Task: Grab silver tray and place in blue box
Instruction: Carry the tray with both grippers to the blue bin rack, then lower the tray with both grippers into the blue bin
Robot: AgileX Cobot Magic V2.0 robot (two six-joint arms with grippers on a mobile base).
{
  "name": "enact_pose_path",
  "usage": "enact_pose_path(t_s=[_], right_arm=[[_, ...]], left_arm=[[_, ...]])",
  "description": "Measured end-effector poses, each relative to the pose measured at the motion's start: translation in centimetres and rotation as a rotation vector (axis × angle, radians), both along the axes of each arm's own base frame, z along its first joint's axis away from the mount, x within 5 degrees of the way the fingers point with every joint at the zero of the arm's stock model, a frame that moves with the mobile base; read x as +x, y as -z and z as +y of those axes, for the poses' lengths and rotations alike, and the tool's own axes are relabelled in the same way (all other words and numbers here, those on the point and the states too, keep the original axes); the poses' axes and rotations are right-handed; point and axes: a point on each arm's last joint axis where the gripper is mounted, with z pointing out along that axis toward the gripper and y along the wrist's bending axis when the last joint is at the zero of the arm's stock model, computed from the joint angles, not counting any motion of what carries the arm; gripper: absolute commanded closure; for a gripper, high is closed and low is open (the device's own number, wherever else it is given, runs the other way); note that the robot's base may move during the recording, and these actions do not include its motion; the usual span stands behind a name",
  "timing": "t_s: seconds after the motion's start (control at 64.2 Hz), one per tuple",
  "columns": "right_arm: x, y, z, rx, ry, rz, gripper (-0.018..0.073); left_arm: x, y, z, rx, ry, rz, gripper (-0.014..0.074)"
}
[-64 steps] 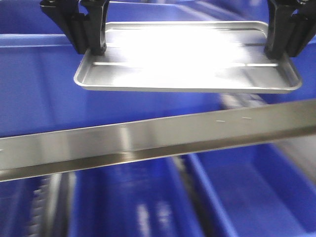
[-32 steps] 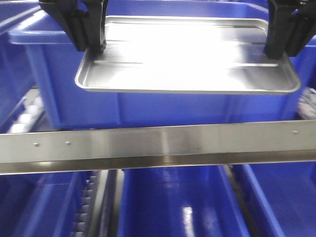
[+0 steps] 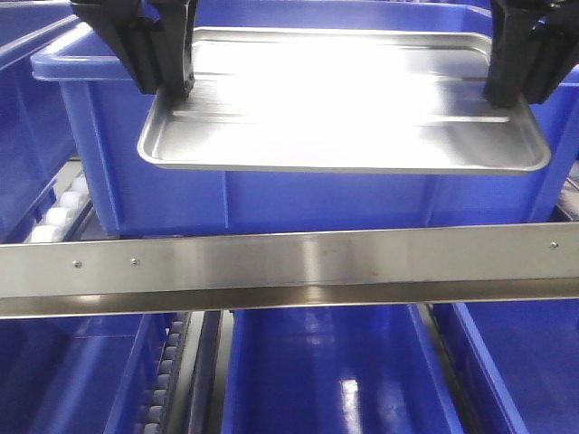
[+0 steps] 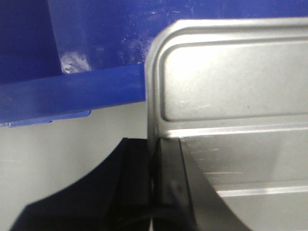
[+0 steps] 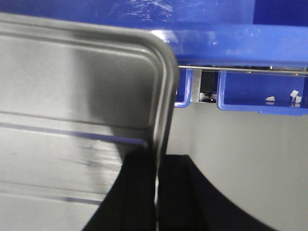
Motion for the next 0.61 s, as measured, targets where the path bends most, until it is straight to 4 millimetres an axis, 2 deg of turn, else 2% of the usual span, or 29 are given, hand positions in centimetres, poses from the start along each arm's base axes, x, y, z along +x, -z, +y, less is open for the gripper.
enact_pose_path(t_s=[0.607], right_arm=[[0.0,0.0,0.0,0.0,0.0,0.0,0.05]], left_arm=[[0.0,0.0,0.0,0.0,0.0,0.0,0.0701]])
